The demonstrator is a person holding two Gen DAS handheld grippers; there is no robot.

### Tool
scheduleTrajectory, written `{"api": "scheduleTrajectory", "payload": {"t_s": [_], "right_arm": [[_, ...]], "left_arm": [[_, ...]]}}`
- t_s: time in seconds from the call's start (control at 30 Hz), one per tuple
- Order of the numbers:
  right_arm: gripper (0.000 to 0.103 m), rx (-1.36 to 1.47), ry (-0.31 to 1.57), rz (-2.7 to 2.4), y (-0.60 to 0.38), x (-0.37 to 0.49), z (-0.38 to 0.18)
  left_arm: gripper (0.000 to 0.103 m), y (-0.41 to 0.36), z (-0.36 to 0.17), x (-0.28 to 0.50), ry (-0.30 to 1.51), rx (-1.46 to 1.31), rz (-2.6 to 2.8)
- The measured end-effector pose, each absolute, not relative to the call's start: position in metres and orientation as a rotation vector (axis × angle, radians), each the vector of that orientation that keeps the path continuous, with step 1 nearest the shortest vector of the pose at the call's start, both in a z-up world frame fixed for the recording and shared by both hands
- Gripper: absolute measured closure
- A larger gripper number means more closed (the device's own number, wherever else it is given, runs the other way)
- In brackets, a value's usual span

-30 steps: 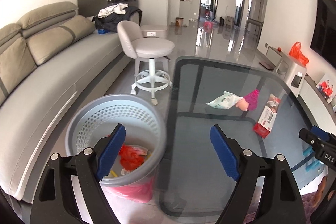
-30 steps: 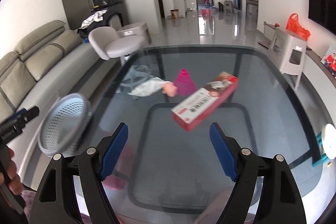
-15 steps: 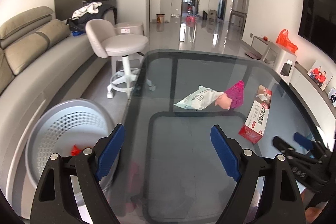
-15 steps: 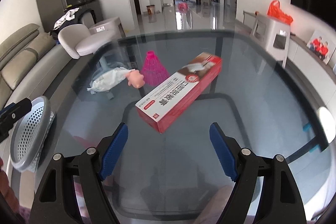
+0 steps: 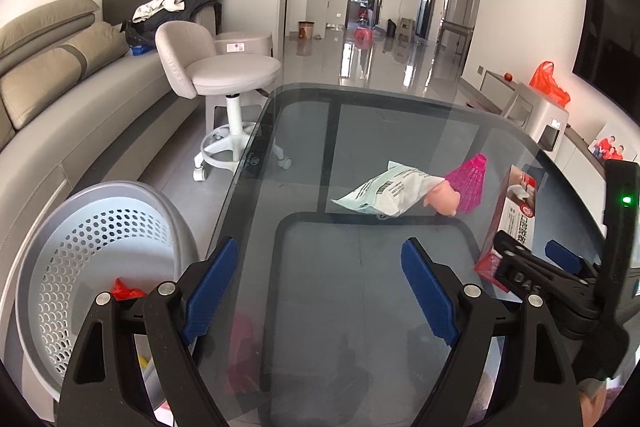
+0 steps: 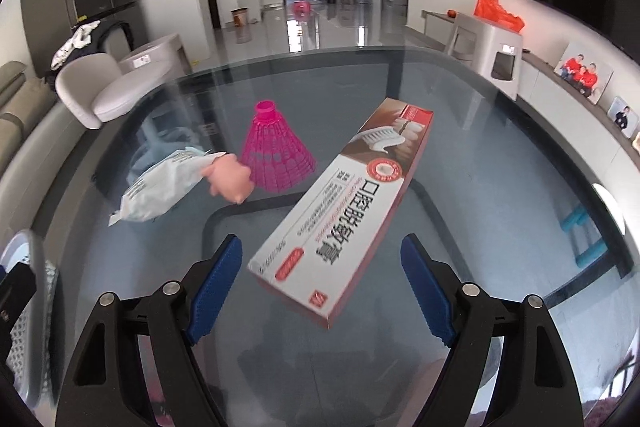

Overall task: Collect trash
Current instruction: 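Move both tools back over the table toward the toothpaste box, then grasp the red-and-white toothpaste box with the right tool and lift it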

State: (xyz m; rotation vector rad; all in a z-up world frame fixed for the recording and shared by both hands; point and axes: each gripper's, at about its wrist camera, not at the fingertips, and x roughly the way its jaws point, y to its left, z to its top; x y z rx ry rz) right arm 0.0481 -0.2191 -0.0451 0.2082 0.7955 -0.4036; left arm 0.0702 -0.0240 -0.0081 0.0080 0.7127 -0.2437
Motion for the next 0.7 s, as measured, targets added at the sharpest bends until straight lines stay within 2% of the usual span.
{"api": "scheduleTrajectory", "payload": {"t_s": [0.4,0.7], "right_arm": [[0.025,0.118,0.832,-0.466,-0.218,0.057,-0.061],[0.025,0.137,0.88,-0.543,-0.278,0.026,-0.067]], "left_arm": [[0.021,-0.022,-0.016,0.077,0.738,-0.002,-0.242],[0.021,-0.027,-0.02,0.076,0.749,0.006,-0.268]]}}
